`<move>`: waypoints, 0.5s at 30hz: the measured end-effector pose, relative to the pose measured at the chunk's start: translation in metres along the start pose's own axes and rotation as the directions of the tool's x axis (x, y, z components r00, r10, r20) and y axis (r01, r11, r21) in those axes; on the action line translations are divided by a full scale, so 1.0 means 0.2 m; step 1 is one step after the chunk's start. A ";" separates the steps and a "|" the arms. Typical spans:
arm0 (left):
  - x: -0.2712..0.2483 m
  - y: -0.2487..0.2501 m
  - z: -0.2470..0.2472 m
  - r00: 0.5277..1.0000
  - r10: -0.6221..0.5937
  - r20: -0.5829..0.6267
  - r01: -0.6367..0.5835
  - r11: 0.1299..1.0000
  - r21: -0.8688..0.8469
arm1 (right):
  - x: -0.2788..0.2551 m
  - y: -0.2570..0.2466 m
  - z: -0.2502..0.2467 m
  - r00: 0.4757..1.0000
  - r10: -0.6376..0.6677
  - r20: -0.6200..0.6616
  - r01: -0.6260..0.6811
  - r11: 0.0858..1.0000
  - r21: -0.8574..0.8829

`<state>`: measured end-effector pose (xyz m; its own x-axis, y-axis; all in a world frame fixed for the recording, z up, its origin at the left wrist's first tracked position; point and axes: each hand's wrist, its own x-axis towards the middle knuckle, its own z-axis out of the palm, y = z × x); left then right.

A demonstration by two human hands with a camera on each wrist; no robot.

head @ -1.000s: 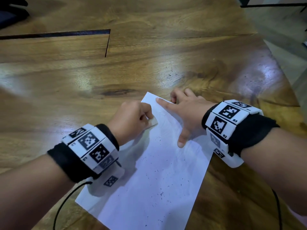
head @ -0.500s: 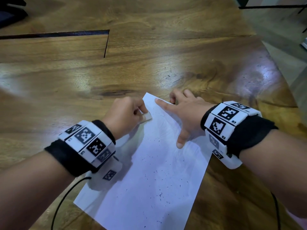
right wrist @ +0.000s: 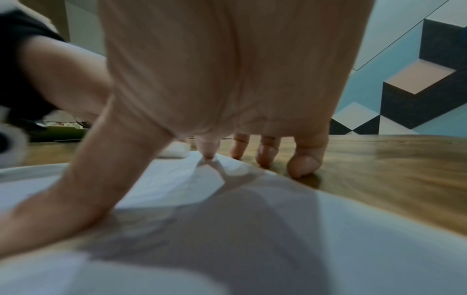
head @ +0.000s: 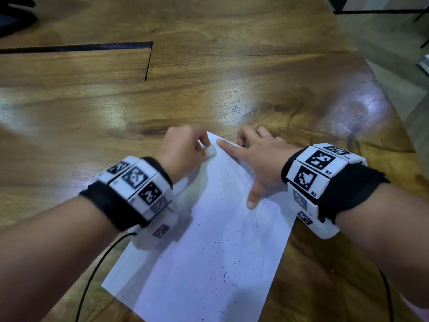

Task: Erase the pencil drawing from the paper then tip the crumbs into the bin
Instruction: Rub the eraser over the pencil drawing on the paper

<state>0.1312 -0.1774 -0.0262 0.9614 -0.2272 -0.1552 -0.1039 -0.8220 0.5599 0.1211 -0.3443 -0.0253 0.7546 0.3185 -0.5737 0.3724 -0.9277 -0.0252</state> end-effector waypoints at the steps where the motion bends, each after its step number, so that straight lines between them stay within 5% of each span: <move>1: 0.04 0.01 -0.01 1.000 -0.005 -0.026 0.006 1.000 0.011 | 0.00 0.00 0.00 1.000 -0.001 0.000 0.001 1.000 0.000; 4: 0.01 0.03 0.01 0.999 0.035 -0.017 -0.035 0.999 0.041 | 0.00 0.00 0.00 1.000 -0.005 0.004 0.005 1.000 0.002; 9: -0.17 0.02 0.02 0.949 0.084 0.303 -0.099 0.994 0.035 | 0.01 0.01 0.01 1.000 -0.017 0.004 0.017 1.000 0.010; 15: 0.01 0.05 0.02 0.993 0.091 0.077 -0.094 0.995 0.040 | 0.01 0.01 0.01 1.000 -0.019 0.000 0.019 1.000 0.011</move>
<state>0.1306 -0.1884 -0.0238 0.9255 -0.3405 -0.1659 -0.2041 -0.8174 0.5387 0.1220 -0.3451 -0.0277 0.7473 0.3357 -0.5734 0.3807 -0.9236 -0.0446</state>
